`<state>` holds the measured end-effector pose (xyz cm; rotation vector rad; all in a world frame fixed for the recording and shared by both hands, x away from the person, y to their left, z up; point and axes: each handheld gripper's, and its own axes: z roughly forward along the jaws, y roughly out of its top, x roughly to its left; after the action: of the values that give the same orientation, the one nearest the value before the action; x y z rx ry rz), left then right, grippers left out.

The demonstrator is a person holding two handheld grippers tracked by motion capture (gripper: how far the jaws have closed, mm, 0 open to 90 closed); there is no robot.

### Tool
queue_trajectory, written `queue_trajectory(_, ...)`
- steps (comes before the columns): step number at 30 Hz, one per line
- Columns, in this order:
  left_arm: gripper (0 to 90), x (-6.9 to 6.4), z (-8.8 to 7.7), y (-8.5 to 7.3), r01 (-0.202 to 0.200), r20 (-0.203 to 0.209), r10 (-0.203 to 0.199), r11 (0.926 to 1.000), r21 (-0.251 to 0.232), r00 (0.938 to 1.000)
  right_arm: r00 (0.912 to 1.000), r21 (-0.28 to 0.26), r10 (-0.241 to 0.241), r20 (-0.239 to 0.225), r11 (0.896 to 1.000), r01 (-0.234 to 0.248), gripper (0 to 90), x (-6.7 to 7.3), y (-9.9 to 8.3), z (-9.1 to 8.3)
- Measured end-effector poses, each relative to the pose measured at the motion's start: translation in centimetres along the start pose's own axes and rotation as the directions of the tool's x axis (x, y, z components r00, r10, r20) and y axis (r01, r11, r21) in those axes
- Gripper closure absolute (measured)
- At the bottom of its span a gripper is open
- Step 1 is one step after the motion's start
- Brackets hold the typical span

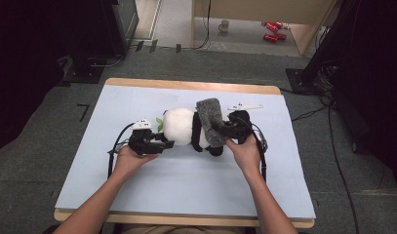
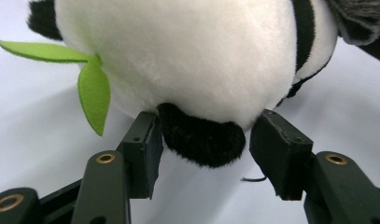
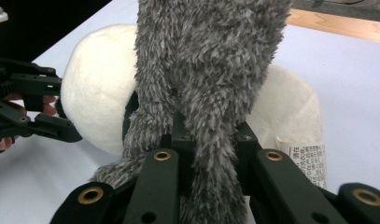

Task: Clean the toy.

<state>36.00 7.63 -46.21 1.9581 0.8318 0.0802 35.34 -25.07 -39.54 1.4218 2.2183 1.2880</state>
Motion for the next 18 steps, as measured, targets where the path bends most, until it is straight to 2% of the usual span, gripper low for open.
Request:
queue_trajectory(1, 43.0, 0.1, -0.1, 0.0, -0.011, -0.006, 0.011, 0.9998, -0.014, 0.9999, 1.0000, 0.002, -0.002, 0.001, 1.000, 0.002, 77.6, -0.1, 0.1, 0.0)
queue_trajectory(6, 41.4, 0.4, -0.5, 0.4, -0.017, -0.006, 0.017, 0.9974, -0.070, 0.9998, 0.9998, 0.004, 0.022, 0.001, 1.000, -0.022, 77.4, -0.9, 0.8, 0.4)
queue_trajectory(11, 42.3, 1.2, -1.5, 1.1, -0.025, 0.019, 0.027, 0.9909, -0.133, 0.9994, 0.9983, 0.012, 0.045, -0.036, 0.999, -0.045, 77.1, -1.5, 1.2, 0.8)
queue_trajectory(15, 41.8, 1.9, -1.1, 1.4, -0.046, 0.002, 0.047, 0.9940, -0.099, 0.9989, 0.9988, 0.011, 0.035, -0.034, 0.999, -0.035, 76.8, -1.5, 1.7, 1.0)
queue_trajectory(18, 39.9, 2.0, -0.6, 1.7, -0.082, -0.007, 0.081, 0.9927, -0.089, 0.9967, 0.9984, 0.008, 0.038, -0.042, 0.999, -0.037, 76.7, -1.6, 2.0, 1.2)
